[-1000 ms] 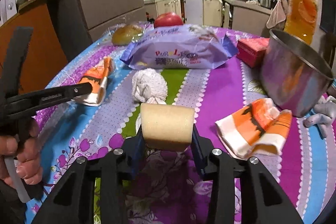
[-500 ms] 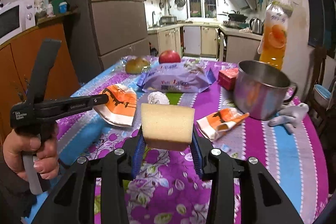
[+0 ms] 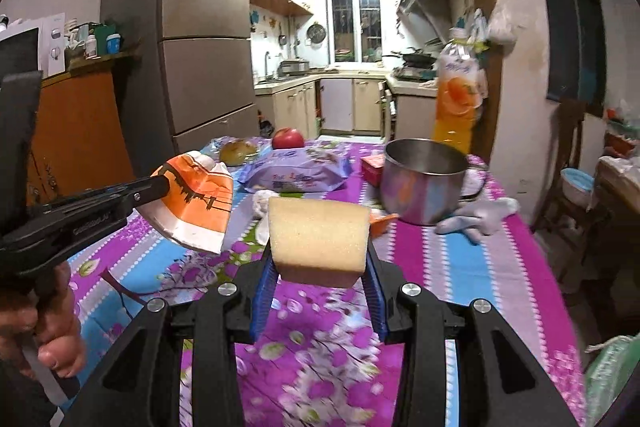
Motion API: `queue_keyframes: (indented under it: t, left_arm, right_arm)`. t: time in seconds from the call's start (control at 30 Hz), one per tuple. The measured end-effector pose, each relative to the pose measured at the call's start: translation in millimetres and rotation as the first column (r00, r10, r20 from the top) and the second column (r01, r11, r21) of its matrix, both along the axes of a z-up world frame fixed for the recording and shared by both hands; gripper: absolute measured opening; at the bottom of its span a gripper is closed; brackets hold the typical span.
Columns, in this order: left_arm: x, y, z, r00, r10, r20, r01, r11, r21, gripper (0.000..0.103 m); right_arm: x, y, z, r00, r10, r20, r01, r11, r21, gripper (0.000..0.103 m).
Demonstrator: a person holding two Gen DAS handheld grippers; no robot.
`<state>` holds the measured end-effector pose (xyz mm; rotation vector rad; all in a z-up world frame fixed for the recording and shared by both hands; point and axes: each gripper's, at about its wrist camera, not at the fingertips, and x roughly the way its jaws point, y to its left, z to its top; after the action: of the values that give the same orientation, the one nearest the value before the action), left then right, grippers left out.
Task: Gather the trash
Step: 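Grasp the yellow sponge with the right gripper while the left grasps the orange wrapper, then carry the sponge and orange wrapper over the green bin with both tools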
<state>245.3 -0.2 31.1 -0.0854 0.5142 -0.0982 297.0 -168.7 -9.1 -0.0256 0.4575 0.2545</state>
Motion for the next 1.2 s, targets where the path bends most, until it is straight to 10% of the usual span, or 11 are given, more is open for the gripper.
queue_keyframes:
  t: [0.8, 1.2]
  left_arm:
    - [-69, -163, 28, 0.961, -0.264, 0.087, 0.261, 0.964, 0.044, 0.009]
    - [-93, -256, 32, 0.895, -0.435, 0.096, 0.432, 0.9, 0.054, 0.009]
  right_arm:
    - [-121, -144, 35, 0.957, -0.282, 0.06, 0.283, 0.959, -0.005, 0.04]
    - [-177, -237, 48, 0.904, -0.425, 0.056, 0.426, 0.905, -0.016, 0.04]
